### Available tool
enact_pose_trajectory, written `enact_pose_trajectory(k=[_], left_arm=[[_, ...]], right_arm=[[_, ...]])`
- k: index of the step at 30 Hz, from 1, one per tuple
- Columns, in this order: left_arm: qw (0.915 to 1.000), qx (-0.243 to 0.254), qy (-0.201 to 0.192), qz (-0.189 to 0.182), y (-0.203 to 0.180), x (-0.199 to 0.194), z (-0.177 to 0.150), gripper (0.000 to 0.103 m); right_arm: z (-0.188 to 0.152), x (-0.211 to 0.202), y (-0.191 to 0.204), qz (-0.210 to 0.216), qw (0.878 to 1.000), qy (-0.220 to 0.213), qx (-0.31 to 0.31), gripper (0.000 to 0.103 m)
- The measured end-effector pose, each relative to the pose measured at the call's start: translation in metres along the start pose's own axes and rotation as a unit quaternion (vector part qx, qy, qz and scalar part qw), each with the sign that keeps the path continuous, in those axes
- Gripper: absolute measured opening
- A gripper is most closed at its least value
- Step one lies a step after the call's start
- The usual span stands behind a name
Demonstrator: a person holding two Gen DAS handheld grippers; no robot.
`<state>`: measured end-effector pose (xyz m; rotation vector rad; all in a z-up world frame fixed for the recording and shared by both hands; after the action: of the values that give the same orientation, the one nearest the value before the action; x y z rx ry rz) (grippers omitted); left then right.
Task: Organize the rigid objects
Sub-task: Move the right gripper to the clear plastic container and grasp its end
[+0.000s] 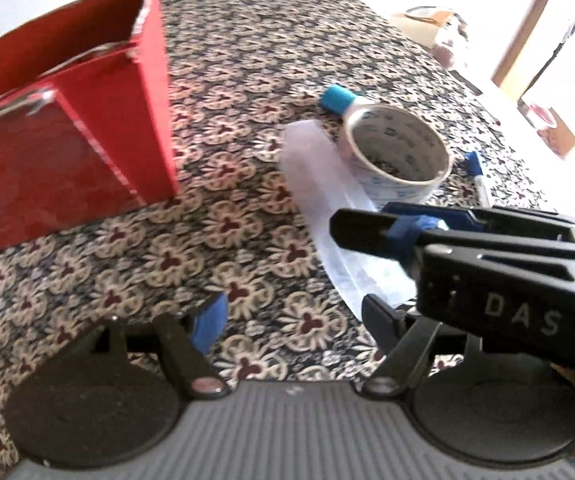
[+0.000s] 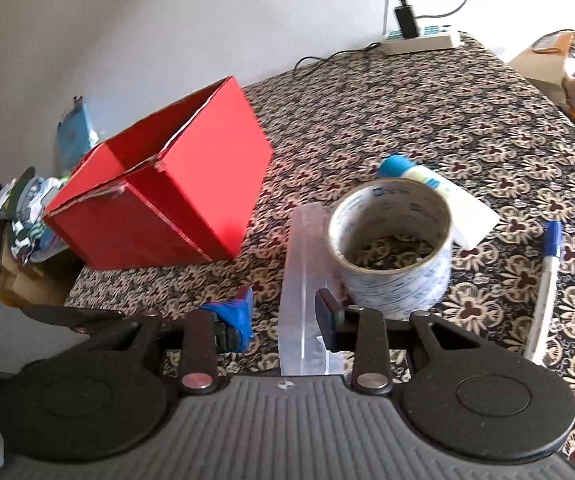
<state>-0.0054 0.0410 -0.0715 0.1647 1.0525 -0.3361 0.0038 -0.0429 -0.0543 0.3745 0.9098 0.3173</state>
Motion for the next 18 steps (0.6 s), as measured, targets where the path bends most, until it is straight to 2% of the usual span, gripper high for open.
enact_pose_trajectory(k=[4, 11, 15, 18], left_arm=[[0.9998, 0.011, 0.000, -0.015, -0.005, 0.005, 0.006, 0.077], [0.9992, 0.021, 0.012, -0.032, -0.008, 0.020, 0.011, 0.077], [0.9985, 0.016, 0.013, -0.051, -0.006, 0.024, 0.012, 0.077], [0.9978, 0.015, 0.013, -0.063, -0.003, 0.026, 0.012, 0.077]], right_arm=[[0.003, -0.002, -0.005, 0.007, 1.000, -0.001, 0.018, 0.017], [0.005, 0.003, -0.014, -0.012, 0.999, 0.000, 0.035, 0.017], [0.005, 0.013, -0.021, -0.021, 0.998, 0.016, 0.048, 0.019], [0.006, 0.018, -0.023, -0.011, 0.998, 0.023, 0.065, 0.019]])
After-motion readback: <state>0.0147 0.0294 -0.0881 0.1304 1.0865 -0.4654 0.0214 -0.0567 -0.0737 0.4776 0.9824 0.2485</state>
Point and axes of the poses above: each gripper's, at about its wrist camera, not at the fingertips, and x roughly the way its jaws point, y to its left, z to its top, the point moved 5 cm from there along x, roughly the way its jaws point, and after that the axes turned 10 degrees about x, right-handed, at the moved point
